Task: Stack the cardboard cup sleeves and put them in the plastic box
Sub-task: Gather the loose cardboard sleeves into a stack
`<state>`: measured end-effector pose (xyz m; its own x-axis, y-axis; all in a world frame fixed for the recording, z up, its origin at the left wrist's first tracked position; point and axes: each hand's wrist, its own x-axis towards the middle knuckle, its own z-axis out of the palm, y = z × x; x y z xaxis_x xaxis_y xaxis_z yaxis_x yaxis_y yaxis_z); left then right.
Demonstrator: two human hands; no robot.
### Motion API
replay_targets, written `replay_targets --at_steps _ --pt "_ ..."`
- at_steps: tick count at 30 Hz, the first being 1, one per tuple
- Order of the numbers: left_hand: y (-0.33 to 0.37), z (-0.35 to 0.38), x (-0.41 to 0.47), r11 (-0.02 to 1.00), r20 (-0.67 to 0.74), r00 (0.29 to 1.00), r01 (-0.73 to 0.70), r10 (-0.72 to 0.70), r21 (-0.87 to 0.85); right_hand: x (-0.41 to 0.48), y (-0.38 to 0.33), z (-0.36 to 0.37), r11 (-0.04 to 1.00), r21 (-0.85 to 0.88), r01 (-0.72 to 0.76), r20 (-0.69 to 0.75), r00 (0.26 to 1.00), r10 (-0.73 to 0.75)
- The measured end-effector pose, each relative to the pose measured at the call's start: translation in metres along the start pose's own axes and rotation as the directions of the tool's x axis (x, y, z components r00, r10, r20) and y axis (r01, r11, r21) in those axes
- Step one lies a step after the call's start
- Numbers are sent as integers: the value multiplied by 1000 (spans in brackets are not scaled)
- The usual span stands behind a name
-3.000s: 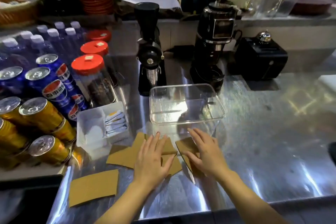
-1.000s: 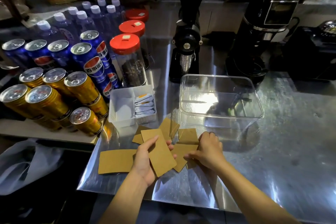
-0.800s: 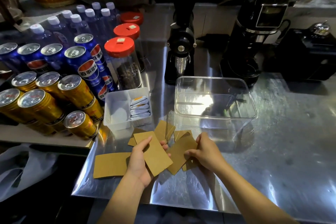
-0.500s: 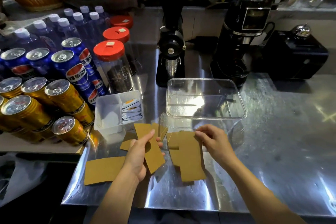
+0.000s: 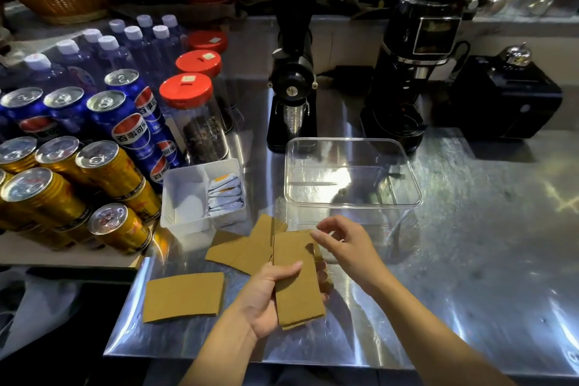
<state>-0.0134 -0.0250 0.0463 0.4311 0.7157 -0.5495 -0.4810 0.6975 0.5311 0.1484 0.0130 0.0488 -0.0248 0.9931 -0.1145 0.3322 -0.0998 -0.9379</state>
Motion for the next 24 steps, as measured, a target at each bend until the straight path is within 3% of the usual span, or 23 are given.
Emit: replay_targets --at_steps 4,7,13,20,24 --pt "3 -18 -3 997 -86 995 -51 45 -59 6 12 5 972 -207 -111 -107 990 90" --pt "8 -33 -7 991 -151 985 -98 83 -95 3 18 15 858 -484 -173 -56 984 167" --pt "18 -49 -11 975 -291 944 -195 156 -109 -7 28 39 643 -742 -191 -31 967 251" --pt "20 -49 -10 974 -308 940 -189 144 -121 0 24 27 802 -560 -207 70 953 295" --pt "19 -45 -6 982 -316 943 -147 103 -119 0 18 13 943 -207 -262 125 948 291"
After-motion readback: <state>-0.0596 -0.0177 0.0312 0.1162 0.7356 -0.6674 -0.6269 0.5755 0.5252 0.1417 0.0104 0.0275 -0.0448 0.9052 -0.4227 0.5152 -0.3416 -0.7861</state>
